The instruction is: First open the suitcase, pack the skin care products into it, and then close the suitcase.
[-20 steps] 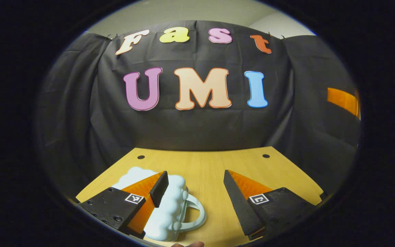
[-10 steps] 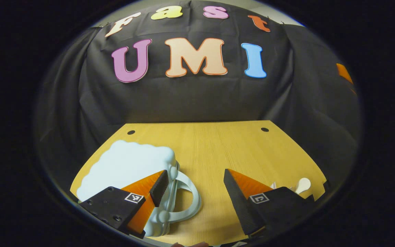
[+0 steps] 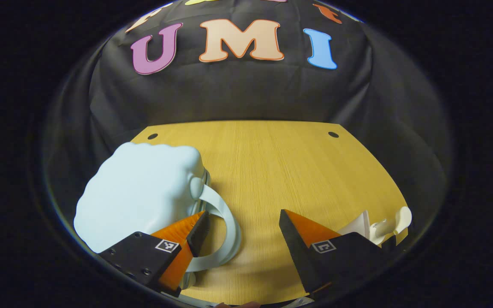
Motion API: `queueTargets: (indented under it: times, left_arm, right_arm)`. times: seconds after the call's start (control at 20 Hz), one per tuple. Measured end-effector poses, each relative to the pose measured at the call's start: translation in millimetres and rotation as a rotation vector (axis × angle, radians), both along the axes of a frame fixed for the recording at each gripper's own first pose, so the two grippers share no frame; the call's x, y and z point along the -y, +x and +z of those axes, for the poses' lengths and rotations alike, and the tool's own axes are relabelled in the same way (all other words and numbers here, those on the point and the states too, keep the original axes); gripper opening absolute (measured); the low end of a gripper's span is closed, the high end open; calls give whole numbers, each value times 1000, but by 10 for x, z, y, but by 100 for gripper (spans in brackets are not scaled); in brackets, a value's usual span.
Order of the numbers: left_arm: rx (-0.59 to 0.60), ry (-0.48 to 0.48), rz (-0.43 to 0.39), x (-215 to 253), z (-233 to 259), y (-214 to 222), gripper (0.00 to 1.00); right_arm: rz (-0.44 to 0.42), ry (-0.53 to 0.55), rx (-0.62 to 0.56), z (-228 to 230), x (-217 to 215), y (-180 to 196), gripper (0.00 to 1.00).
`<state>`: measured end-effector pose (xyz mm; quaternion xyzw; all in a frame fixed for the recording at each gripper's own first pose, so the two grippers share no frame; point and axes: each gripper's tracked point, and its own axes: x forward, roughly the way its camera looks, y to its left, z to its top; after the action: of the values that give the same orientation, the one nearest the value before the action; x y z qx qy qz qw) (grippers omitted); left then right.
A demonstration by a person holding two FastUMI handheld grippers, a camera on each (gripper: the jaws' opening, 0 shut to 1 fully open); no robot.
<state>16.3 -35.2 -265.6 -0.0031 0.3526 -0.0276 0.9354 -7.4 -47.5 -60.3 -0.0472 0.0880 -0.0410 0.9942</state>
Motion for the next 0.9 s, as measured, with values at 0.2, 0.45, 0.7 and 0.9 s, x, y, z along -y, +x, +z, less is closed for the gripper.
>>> queueTargets:
  times: [0.2,0.45,0.7,0.9]
  left_arm:
    - [-83,-43,35,-7,-257,9,96]
    - [-146,-94,52,-8,-390,20,85]
    - [-180,-90,125,-234,-450,45,19]
    - [-153,-79,117,-232,-469,68,8]
  right_arm:
    - [-8,-20,-14,-51,67,-18,99]
    - [-29,-23,-13,-78,188,-27,99]
    - [-77,-39,-20,-135,387,-39,99]
    - [-83,-18,-28,-206,461,-39,99]
